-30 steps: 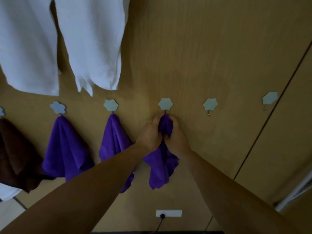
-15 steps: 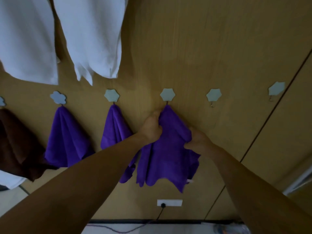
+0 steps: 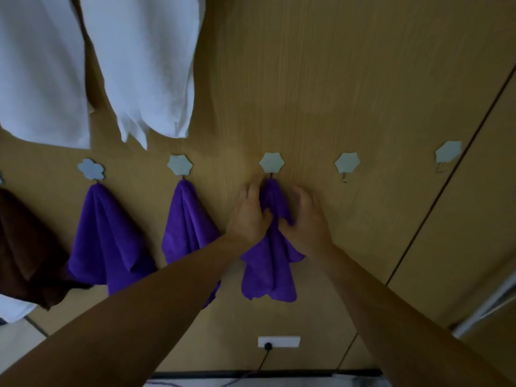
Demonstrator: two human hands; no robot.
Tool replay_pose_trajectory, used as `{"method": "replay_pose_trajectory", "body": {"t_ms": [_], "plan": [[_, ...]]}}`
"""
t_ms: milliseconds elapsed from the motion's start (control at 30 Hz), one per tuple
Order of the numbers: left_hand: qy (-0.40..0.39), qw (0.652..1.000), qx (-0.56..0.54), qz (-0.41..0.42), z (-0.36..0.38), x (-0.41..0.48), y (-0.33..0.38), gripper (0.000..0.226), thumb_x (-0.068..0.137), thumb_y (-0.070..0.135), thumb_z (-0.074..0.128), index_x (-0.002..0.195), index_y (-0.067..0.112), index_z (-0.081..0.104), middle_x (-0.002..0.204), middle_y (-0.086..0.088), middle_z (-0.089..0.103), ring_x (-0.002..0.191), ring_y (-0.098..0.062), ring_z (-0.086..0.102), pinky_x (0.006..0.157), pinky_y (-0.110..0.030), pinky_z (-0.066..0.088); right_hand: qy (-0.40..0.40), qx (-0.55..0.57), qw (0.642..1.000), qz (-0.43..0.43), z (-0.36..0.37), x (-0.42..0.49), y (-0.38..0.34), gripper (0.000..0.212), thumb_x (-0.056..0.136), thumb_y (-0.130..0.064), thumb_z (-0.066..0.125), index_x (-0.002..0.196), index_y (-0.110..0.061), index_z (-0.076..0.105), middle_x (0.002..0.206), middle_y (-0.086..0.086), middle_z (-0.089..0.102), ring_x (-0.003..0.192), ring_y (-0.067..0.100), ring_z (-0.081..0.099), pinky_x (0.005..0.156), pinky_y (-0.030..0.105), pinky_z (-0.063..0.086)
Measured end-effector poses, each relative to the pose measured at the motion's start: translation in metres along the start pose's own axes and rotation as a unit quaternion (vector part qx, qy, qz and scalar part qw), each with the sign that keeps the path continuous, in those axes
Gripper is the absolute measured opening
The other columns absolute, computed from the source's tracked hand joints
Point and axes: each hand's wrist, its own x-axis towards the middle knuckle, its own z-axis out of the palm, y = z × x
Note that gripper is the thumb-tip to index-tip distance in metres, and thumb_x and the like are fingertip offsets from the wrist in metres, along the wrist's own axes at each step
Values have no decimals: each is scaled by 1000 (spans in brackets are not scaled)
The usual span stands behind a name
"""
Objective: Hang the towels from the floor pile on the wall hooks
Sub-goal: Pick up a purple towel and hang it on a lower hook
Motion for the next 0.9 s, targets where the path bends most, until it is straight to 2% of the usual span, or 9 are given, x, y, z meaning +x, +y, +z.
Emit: {"method": "replay_pose_trajectory", "body": {"t_ms": [67,167,267,333,467,533,600,733,900], "plan": [[-17,999,14,26,-7,3,1,75,79,3,55,147,22,29,125,-8,46,109,-16,48,92,-21,35,-37,48,998,-19,5,8,-18,64,85,-21,64,142,-20,36,136,0,48,124,13,46,99,31,43],[-60,997,17,39,-17,5,2,76,81,-1,49,149,22,26,137,-13,44,124,-24,45,101,-22,31,-107,103,988,30,13,9,-27,58,93,-7,54,147,-14,32,134,3,53,118,14,54,98,26,44],[-97,995,7,27,-21,3,3,75,83,-1,48,150,23,22,140,-13,43,126,-24,45,103,-27,37,-100,117,986,57,21,5,-28,47,95,-5,48,140,-14,40,123,0,59,110,15,58,90,22,45],[-116,993,-19,16,-23,5,6,77,83,-3,49,150,21,20,137,-11,48,121,-23,51,97,-27,43,-88,109,988,62,20,6,-30,42,94,-4,49,135,-11,44,118,2,60,106,17,58,86,21,44],[-147,988,-44,14,-26,11,1,84,79,-7,53,150,19,17,137,-8,47,118,-17,51,86,-7,37,-103,63,989,83,20,4,-32,28,94,-8,52,121,-7,53,111,8,64,88,12,60,78,21,50],[-157,985,-61,44,-26,9,-4,88,77,-7,57,151,15,14,143,-8,41,117,-8,44,81,6,30,-122,46,983,130,22,-2,-31,28,92,-14,57,117,-2,53,106,14,65,92,25,63,84,40,52],[-169,981,-76,52,-22,3,-12,91,79,1,62,152,18,10,144,-7,40,116,-8,46,84,-1,35,-113,28,978,174,22,-11,-32,41,87,-18,62,123,-3,51,111,15,64,101,31,62,88,47,51],[-167,985,-23,41,-13,-21,-36,85,82,24,64,151,15,15,142,-12,39,127,-28,41,103,-38,37,-45,-86,964,246,14,-35,-41,75,84,-29,66,148,-12,29,142,12,42,130,31,42,106,42,38],[-240,968,50,58,-16,-45,-60,94,78,36,65,151,13,11,139,-16,40,128,-34,39,106,-46,33,-17,-155,934,320,19,-89,-56,80,85,-31,66,152,-16,24,152,9,32,138,28,34,110,34,31]]}}
